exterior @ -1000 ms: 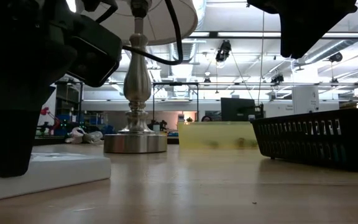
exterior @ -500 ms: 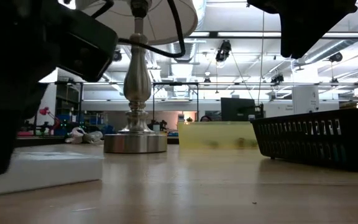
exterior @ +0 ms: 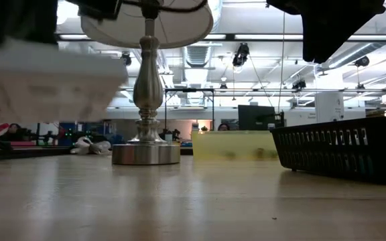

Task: Pick and place items into bin
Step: Put the white box into the red bin

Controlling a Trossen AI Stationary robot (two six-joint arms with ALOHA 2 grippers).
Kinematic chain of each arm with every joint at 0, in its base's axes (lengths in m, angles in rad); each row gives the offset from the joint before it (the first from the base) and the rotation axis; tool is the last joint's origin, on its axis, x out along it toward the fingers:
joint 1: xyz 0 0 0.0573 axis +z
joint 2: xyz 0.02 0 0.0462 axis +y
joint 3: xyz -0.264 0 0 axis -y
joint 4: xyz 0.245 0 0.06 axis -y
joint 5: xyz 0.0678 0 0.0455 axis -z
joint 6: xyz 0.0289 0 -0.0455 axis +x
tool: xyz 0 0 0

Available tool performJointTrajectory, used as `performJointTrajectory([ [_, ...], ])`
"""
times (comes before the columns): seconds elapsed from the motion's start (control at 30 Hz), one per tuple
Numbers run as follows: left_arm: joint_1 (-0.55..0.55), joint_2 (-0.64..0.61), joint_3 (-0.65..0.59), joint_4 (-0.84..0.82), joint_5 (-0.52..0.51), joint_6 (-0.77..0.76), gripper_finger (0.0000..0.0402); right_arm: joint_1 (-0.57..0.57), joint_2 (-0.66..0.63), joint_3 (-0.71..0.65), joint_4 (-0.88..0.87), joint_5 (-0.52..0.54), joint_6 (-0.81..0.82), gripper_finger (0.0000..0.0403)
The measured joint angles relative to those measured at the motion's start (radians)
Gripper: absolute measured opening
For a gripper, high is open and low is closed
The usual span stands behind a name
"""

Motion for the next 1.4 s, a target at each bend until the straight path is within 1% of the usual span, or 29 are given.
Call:
performJointTrajectory([
  [0.07, 0.000, -0.015, 0.011, -0.021, 0.038, 0.039, 0.0000, 0.000, 0.000, 0.000, -0.001, 0.000, -0.001, 0.0056],
  [0.27, 0.000, -0.081, 0.048, -0.109, 0.110, 0.189, 0.0000, 0.000, 0.000, 0.000, 0.000, 0.000, -0.008, 0.0056],
  [0.4, 0.000, -0.146, 0.048, -0.152, 0.126, 0.248, 0.0000, 0.000, 0.000, 0.000, 0.001, 0.000, -0.008, 0.0056],
  [0.63, -0.007, -0.278, 0.044, -0.366, 0.134, 0.265, 0.0000, 0.000, 0.000, 0.000, 0.001, 0.000, 0.009, 0.0056],
  [0.83, -0.017, -0.361, 0.043, -0.458, 0.143, 0.338, 0.0000, -0.002, 0.000, 0.000, 0.003, 0.001, 0.027, 0.0057],
  [0.97, -0.030, -0.380, 0.038, -0.543, 0.165, 0.437, 0.0000, -0.004, 0.000, 0.000, 0.003, 0.001, 0.052, 0.0057],
  [1.13, -0.064, -0.380, 0.018, -0.666, 0.272, 0.596, 0.0000, -0.007, 0.000, 0.000, 0.002, 0.005, 0.064, 0.0057],
  [1.27, -0.087, -0.380, -0.021, -0.753, 0.309, 0.732, 0.0000, -0.007, 0.000, 0.000, 0.003, 0.006, 0.102, 0.0057],
  [1.4, -0.091, -0.393, -0.088, -0.749, 0.335, 0.850, 0.0000, -0.007, 0.000, 0.000, 0.004, 0.008, 0.187, 0.0057],
])
